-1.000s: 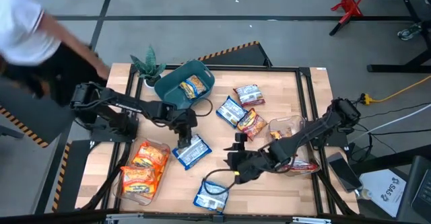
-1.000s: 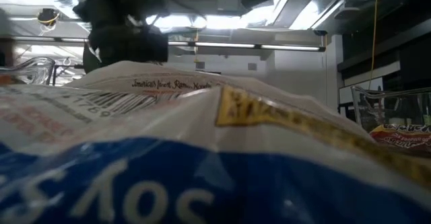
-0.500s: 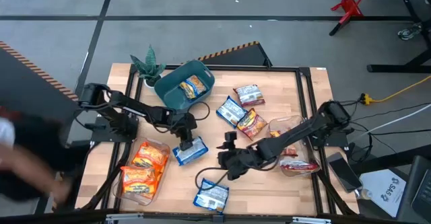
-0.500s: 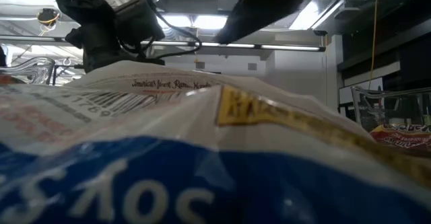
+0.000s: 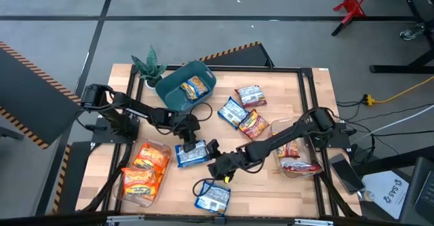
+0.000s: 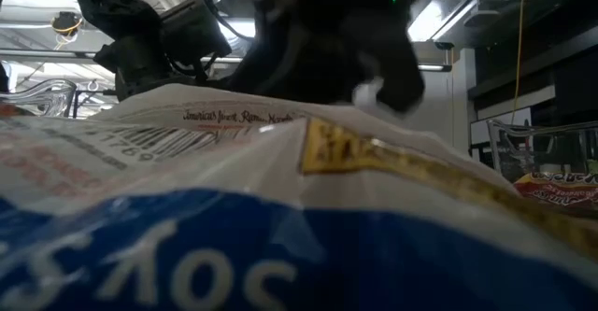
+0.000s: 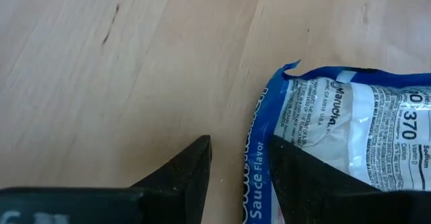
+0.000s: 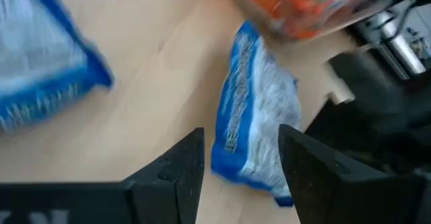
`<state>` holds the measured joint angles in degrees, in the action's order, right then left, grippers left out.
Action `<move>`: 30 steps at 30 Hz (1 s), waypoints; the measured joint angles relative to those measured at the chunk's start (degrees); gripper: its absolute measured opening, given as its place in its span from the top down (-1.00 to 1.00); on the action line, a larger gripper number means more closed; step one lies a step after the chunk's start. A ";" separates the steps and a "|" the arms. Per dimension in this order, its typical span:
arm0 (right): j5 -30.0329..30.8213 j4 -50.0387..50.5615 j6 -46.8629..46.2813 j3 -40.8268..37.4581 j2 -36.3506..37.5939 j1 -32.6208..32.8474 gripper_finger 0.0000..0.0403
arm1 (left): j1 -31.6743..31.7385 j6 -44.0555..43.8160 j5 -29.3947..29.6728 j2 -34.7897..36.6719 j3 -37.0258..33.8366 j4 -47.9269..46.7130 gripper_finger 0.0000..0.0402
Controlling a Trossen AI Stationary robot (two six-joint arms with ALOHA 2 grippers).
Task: Sort Maruchan noodles
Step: Put the blue noodle pack into the blue bin
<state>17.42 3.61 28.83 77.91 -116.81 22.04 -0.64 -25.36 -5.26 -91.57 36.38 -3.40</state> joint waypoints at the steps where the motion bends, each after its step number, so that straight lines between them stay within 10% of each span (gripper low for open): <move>1: 0.04 -0.74 1.05 -0.02 -0.71 0.00 0.15 | 0.10 0.02 -0.17 0.00 0.00 0.04 0.28; 18: 4.61 -7.87 8.25 0.02 -7.57 -1.22 -0.44 | 0.75 0.36 -0.37 -0.83 0.00 1.18 0.28; 30: 6.86 -12.54 10.13 -0.02 -9.90 -4.68 -0.20 | 0.86 -0.42 -2.71 -3.69 -0.07 6.71 0.28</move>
<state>24.28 -8.92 38.96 77.89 -126.72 17.37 0.23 -25.78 -7.97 -95.26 36.32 3.31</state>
